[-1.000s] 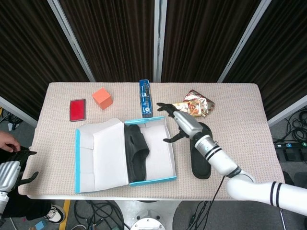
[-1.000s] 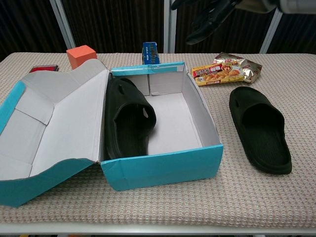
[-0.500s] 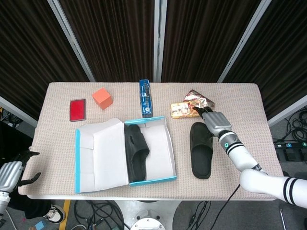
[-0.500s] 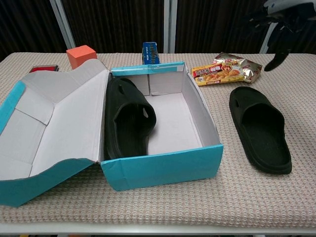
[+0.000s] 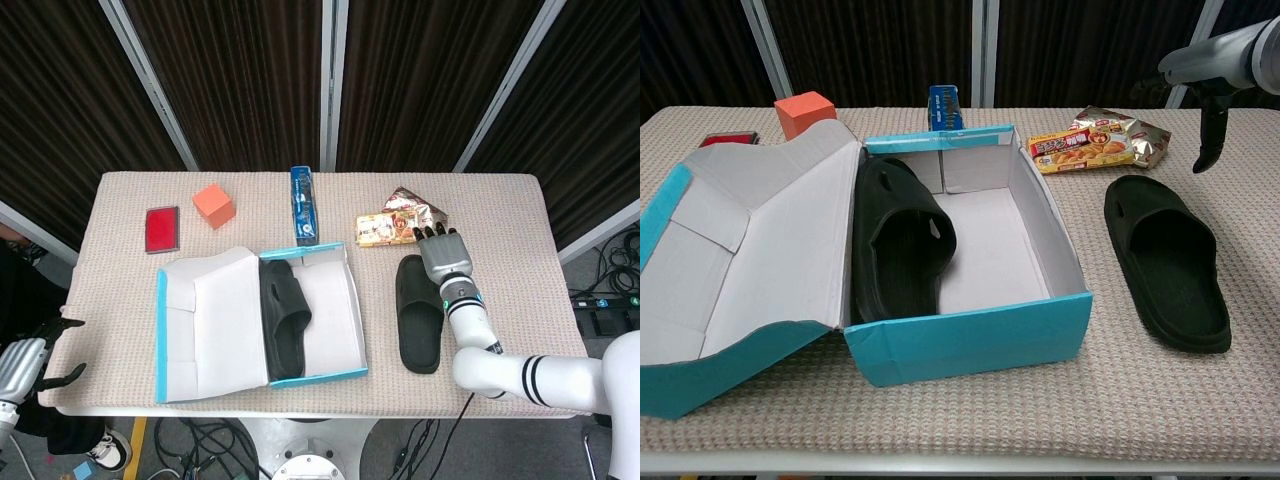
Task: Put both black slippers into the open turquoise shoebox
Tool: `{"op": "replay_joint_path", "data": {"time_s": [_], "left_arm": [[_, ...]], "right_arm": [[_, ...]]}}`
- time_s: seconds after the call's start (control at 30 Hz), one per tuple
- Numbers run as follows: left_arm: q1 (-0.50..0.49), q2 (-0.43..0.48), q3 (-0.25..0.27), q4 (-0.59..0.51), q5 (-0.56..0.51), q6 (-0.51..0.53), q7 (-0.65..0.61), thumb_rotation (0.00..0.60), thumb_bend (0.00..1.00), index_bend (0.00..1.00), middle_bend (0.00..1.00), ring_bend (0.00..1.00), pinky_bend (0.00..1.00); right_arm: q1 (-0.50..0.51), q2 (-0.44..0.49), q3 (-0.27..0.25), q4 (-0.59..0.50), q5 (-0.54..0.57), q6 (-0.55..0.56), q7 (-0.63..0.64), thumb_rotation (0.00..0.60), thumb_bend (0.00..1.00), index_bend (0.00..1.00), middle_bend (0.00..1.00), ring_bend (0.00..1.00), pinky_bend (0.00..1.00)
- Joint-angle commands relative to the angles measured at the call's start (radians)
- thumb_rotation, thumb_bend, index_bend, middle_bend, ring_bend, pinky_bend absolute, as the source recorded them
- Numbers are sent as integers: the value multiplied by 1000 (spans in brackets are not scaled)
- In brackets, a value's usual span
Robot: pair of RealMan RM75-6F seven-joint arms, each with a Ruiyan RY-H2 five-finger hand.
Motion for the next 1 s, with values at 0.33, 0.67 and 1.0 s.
{"op": "replay_joint_path", "data": {"time_s": [0.33,0.67,1.0], "left_arm": [[-4,15,14,-1,-1,-23,-64,600,264,240,235,134,250],[-3,6,21,12,-10,-42,-75,600,264,240,236,134,250],[-2,-8,21,42,-20,-55,-101,600,263,247,238,134,250]], "right_arm": [[36,-38,10,-11,161,-15,-136,600,0,0,66,0,143],[46,-102,17,49,194,-68,-168,600,0,0,79,0,144],[58,-187,11,103,234,-37,-233,600,1,0,134,0,147]]}}
